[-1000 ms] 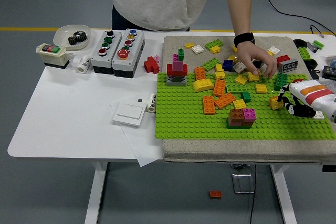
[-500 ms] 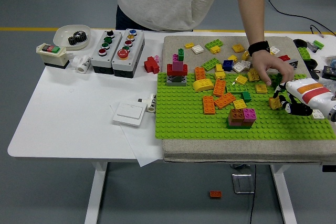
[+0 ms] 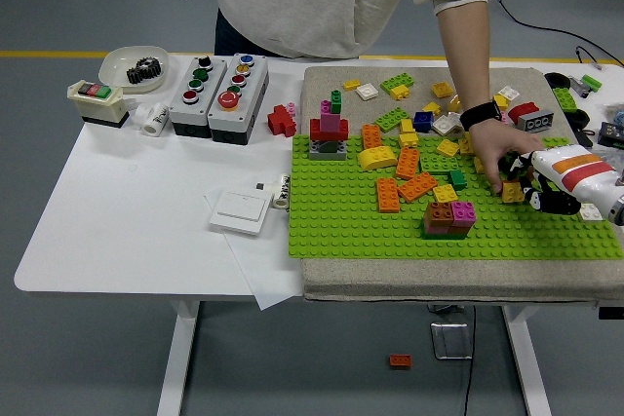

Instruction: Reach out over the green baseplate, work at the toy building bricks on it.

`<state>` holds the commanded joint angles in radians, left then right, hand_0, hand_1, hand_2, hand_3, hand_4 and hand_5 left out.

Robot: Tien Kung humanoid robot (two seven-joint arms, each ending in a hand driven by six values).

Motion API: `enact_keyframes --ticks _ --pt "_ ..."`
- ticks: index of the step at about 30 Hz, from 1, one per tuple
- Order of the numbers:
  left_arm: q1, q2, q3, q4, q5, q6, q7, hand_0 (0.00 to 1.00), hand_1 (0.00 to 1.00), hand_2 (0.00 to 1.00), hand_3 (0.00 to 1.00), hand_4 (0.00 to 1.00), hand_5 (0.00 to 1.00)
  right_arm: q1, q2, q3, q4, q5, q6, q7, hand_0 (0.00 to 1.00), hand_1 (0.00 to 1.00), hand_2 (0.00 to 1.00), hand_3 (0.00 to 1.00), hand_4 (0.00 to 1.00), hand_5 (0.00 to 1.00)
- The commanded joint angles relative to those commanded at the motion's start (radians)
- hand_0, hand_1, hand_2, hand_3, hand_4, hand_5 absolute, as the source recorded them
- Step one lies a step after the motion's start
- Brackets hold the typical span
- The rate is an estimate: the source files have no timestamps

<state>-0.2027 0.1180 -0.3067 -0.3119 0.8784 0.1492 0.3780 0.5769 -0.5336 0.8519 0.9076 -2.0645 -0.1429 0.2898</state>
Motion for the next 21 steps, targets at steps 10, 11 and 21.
enact_keyframes --ticks 10,11,21 --pt "0.005 -0.001 -0.003 0.001 0.007 0.001 0.001 0.791 0.778 0.754 0.594 0.657 0.666 -0.058 -0.029 0.082 0.112 0.001 -0.03 0.024 0.117 0.088 0.166 0.592 0.294 0.165" --pt "0.006 -0.001 -0.004 0.001 0.009 0.001 0.001 0.791 0.778 0.754 0.594 0.657 0.666 -0.064 -0.036 0.088 0.129 0.002 -0.033 0.027 0.117 0.088 0.166 0.592 0.294 0.165" --pt "0.009 -0.002 -0.012 0.002 0.022 -0.002 0.006 0.792 0.777 0.754 0.594 0.657 0.665 -0.093 -0.058 0.108 0.179 -0.033 -0.025 0.012 0.235 0.191 0.307 0.65 0.476 0.3"
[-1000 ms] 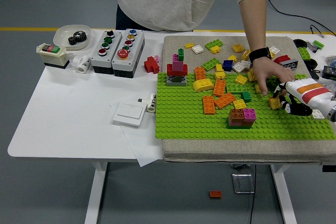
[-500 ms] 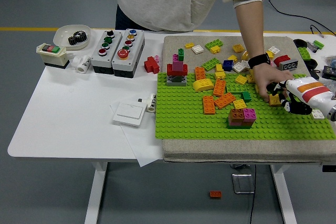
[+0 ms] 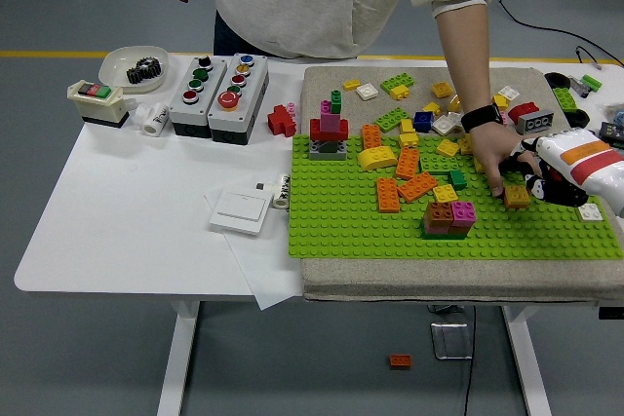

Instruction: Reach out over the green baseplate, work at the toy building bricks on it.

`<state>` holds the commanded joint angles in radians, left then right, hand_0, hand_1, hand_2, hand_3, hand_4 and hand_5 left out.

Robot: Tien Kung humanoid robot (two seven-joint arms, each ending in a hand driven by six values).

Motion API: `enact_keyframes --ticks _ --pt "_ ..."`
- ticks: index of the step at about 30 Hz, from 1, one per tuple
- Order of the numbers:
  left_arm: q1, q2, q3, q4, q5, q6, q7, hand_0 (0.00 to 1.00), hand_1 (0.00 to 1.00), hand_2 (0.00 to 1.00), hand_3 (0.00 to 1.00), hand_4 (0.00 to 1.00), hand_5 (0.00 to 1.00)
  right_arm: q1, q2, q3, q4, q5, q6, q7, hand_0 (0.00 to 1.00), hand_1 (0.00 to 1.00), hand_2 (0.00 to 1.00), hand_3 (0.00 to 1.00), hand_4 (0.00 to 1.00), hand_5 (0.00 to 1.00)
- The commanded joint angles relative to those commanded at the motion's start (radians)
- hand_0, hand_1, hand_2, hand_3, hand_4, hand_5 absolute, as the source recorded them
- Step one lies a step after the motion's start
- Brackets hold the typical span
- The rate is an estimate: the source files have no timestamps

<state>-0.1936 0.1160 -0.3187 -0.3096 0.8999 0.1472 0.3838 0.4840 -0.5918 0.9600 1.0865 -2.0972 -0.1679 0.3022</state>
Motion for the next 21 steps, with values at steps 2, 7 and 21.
enact_keyframes --ticks 2,7,21 --pt "0.001 0.0 0.0 0.0 -0.001 0.0 0.0 0.792 0.777 0.754 0.594 0.657 0.665 -0.004 -0.001 0.004 -0.001 -0.008 0.006 -0.004 0.235 0.191 0.307 0.65 0.476 0.3" --pt "0.001 0.0 0.001 0.0 -0.004 0.001 -0.001 0.792 0.777 0.754 0.594 0.657 0.665 -0.004 -0.001 0.001 -0.003 -0.028 0.027 -0.015 0.287 0.234 0.357 0.731 0.744 0.346" --pt "-0.004 0.001 0.007 -0.001 -0.013 0.0 -0.004 0.792 0.776 0.753 0.594 0.657 0.666 0.045 0.024 -0.07 -0.078 -0.034 0.059 -0.059 0.454 0.418 0.567 0.781 0.998 0.408"
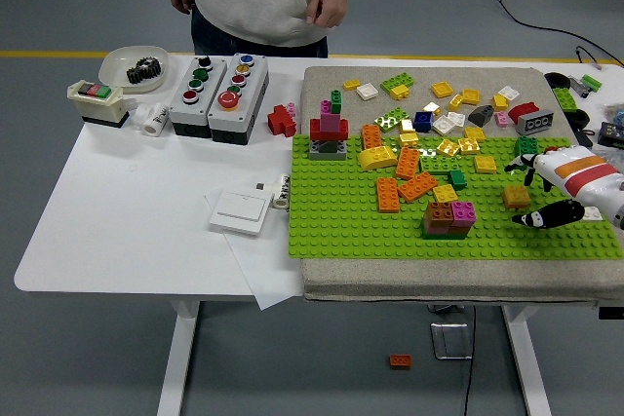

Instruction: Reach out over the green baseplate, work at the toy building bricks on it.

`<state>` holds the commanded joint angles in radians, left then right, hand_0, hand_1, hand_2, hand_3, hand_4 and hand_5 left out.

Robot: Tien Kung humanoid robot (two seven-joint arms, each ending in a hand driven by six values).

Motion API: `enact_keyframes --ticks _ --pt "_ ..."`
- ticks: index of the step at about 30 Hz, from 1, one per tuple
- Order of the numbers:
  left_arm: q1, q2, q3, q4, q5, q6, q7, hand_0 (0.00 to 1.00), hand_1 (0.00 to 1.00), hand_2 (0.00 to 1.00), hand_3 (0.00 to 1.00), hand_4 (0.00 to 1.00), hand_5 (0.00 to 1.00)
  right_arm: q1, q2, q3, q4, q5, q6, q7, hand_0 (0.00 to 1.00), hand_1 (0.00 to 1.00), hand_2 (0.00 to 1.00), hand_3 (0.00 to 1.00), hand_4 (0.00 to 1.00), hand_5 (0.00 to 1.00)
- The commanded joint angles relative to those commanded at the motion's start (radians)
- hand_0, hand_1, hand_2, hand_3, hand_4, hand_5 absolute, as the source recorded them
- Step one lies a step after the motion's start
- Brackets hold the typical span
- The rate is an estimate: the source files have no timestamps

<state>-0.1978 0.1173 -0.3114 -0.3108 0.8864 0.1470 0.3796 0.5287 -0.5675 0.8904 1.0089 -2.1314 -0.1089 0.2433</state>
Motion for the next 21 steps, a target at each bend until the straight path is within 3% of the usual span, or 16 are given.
enact_keyframes --ticks 8,9,11,21 --pt "-0.002 0.001 0.001 0.001 -0.002 -0.001 -0.001 0.789 0.776 0.755 0.594 0.657 0.665 0.047 0.021 -0.027 -0.061 0.045 -0.017 -0.023 0.437 0.407 0.54 0.744 0.998 0.429" --pt "-0.002 0.001 0.001 0.001 -0.002 -0.001 -0.001 0.789 0.777 0.754 0.593 0.658 0.668 0.056 0.024 -0.033 -0.069 0.057 -0.016 -0.024 0.416 0.377 0.468 0.647 0.964 0.424" --pt "-0.002 0.001 0.001 0.001 -0.002 -0.001 -0.001 0.789 0.777 0.754 0.593 0.658 0.668 0.064 0.026 -0.038 -0.076 0.064 -0.014 -0.025 0.416 0.377 0.468 0.647 0.964 0.424" --pt "-0.004 0.002 0.004 0.002 -0.009 0.001 -0.002 0.791 0.776 0.754 0.594 0.658 0.666 0.111 0.042 -0.088 -0.124 0.095 0.043 -0.035 0.399 0.35 0.43 0.6 0.906 0.418"
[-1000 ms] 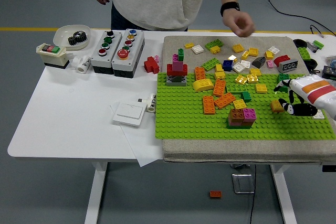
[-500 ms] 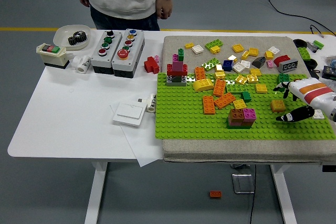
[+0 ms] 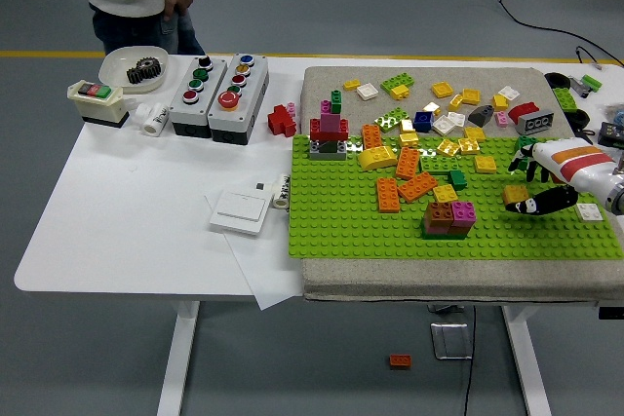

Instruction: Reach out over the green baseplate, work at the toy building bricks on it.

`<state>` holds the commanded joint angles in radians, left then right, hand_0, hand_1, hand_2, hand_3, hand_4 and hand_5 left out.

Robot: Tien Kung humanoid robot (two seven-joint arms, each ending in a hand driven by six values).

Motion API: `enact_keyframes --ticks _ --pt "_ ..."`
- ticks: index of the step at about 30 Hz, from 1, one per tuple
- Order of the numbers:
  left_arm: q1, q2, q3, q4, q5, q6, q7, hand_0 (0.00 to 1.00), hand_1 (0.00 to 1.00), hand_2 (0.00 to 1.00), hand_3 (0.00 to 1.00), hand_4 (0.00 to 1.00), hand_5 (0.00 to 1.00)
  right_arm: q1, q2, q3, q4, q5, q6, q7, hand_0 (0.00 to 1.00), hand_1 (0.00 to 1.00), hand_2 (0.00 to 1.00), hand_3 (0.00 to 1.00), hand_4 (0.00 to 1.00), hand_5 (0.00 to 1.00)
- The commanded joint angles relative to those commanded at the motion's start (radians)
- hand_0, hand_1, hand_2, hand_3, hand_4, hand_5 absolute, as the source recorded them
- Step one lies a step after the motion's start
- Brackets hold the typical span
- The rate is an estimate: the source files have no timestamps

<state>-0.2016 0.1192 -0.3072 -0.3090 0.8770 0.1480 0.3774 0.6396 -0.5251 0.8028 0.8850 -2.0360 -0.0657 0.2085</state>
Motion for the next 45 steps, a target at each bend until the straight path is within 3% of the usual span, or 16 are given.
enact_keyframes --ticks 16,45 --pt "-0.003 0.001 0.004 -0.001 -0.004 0.0 -0.001 0.79 0.776 0.755 0.594 0.658 0.666 0.035 0.018 -0.027 -0.063 0.005 0.015 0.001 0.39 0.34 0.428 0.598 0.88 0.421" --pt "-0.002 0.001 0.003 -0.002 0.004 0.001 0.002 0.793 0.776 0.754 0.593 0.656 0.662 0.044 0.03 -0.038 -0.106 -0.036 0.003 0.008 0.395 0.361 0.475 0.6 0.873 0.422"
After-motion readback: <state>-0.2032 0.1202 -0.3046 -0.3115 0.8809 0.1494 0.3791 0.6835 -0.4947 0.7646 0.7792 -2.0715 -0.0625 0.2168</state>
